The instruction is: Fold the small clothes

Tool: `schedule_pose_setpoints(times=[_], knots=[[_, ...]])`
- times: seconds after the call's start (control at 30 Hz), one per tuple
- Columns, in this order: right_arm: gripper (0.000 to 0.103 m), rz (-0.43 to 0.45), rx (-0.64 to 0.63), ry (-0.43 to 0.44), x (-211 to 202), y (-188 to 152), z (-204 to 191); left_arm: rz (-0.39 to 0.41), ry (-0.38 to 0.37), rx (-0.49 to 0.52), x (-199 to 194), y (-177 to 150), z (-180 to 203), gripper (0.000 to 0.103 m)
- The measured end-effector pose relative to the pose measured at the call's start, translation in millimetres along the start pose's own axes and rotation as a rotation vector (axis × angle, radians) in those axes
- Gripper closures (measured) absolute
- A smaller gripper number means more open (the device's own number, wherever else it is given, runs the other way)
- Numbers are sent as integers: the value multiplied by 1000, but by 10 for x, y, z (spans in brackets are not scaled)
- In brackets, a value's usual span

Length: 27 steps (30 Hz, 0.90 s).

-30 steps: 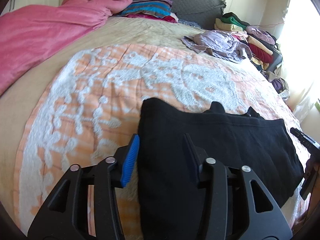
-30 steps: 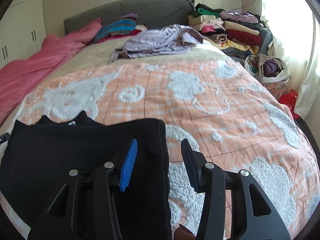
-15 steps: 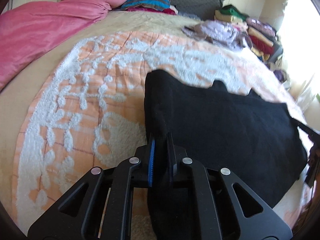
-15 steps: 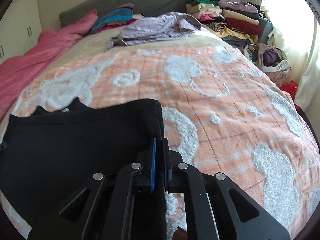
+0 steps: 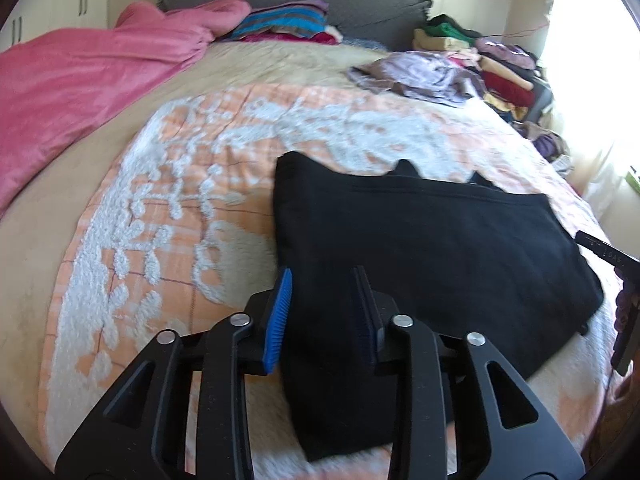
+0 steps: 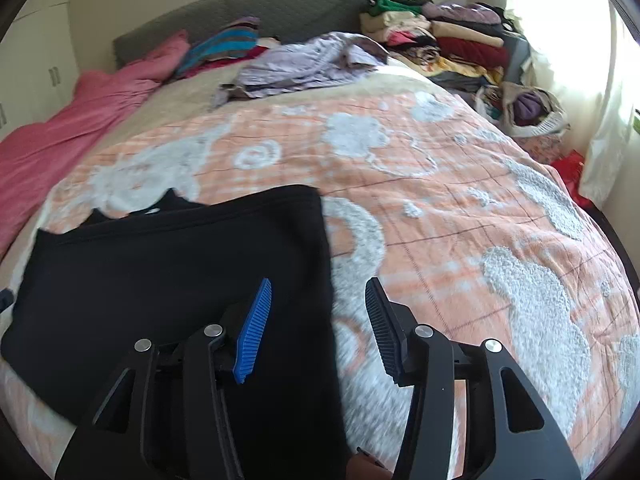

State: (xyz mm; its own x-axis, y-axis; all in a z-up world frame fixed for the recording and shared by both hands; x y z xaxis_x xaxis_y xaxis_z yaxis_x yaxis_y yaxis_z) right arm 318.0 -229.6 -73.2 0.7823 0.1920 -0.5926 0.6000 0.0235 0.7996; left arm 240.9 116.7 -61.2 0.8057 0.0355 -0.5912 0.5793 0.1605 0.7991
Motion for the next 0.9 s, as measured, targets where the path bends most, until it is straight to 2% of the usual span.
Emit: schedule_pose_setpoints(times=[0.03, 0.13, 0.27, 0.43, 0.67, 0.9], knots=[[51, 3, -8, 13, -54, -4, -50, -4, -10, 12, -39, -17, 66, 69], [46, -4, -16, 73, -202, -68, -262, -28, -43, 30, -95, -92, 210, 63], [46, -34, -32, 138, -379, -322, -473, -76, -64, 43, -116, -277, 316, 56], [44, -91, -61, 122, -404, -643, -535, -114, -52, 65, -88, -492, 346, 54], [43, -77, -2, 121, -433, -680, -506, -107, -54, 28, -149, -592, 323, 54], [24, -9, 52, 137, -571, -611, -469, -97, -67, -9, -227, -584, 332, 48]])
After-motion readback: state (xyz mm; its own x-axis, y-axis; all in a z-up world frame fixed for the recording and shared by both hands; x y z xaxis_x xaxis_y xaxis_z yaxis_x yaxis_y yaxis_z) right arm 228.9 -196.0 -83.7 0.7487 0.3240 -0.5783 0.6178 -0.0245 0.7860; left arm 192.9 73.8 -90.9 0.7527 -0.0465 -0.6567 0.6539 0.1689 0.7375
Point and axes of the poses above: each gripper's, at about its wrist camera, not at the fingertips, and x roughly the way its jaws point, z to its right, y to its top, the point moved 10 cm from there along x, roughly the way its jaws point, and after that the axes turned 9 degrees about z, right-handed, at the moved point
